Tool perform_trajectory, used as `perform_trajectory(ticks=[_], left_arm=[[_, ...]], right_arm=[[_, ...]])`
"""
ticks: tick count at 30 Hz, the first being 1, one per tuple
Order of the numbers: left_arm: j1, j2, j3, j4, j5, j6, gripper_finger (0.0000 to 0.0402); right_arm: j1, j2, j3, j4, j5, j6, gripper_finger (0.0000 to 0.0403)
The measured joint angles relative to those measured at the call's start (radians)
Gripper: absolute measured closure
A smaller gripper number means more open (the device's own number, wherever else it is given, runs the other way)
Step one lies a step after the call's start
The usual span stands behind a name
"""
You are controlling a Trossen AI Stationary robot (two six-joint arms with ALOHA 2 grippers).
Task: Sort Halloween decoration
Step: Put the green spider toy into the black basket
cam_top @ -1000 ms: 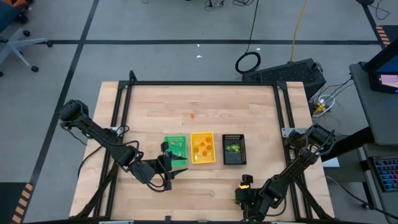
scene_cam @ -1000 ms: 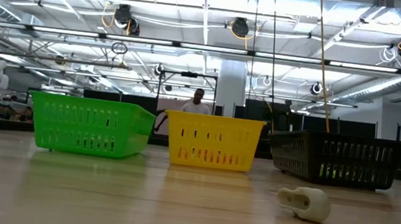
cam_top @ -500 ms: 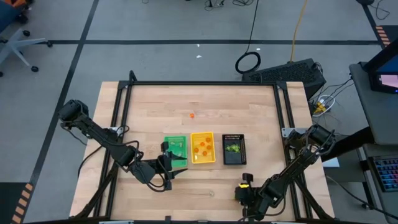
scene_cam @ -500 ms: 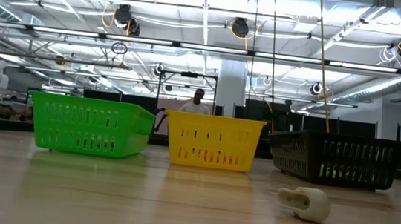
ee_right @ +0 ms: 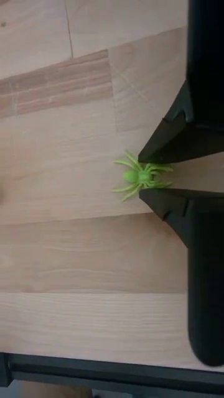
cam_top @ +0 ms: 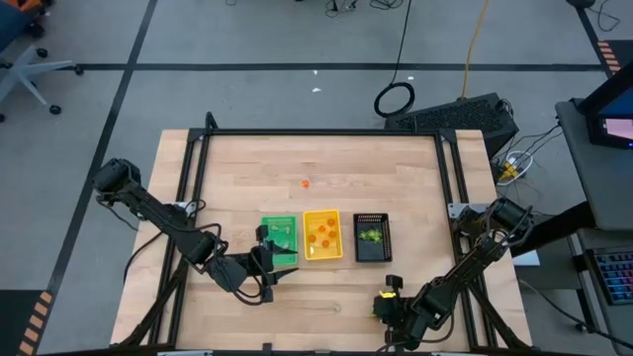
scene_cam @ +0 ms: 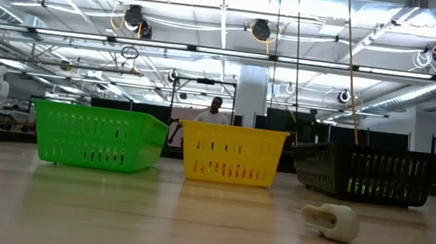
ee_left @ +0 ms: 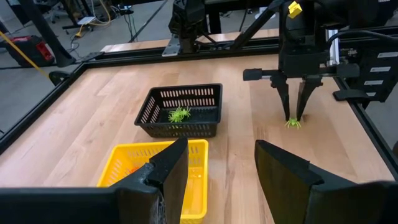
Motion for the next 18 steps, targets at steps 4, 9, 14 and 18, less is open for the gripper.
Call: perform_trajectory(ticks=[4, 9, 14, 18], left_arm=[[0.000, 0.000, 0.000, 0.000, 0.000, 0.000, 0.0217], [0.000, 0.000, 0.000, 0.000, 0.000, 0.000, 0.0217], [0.000, 0.000, 0.000, 0.000, 0.000, 0.000, 0.0217], [0.000, 0.000, 0.000, 0.000, 0.000, 0.000, 0.0217]], right_arm=[[0.000, 0.000, 0.002, 0.001, -0.001, 0.001, 0.0351], [0.000, 0.005, 0.038, -0.030, -0.009, -0.028, 0.0351], [0.000, 0.006, 0.095, -0.109, -0.030, -0.038, 0.0351], [-0.002, 0.006, 0.125, -0.142, -0.022, -0.066, 0.0351]])
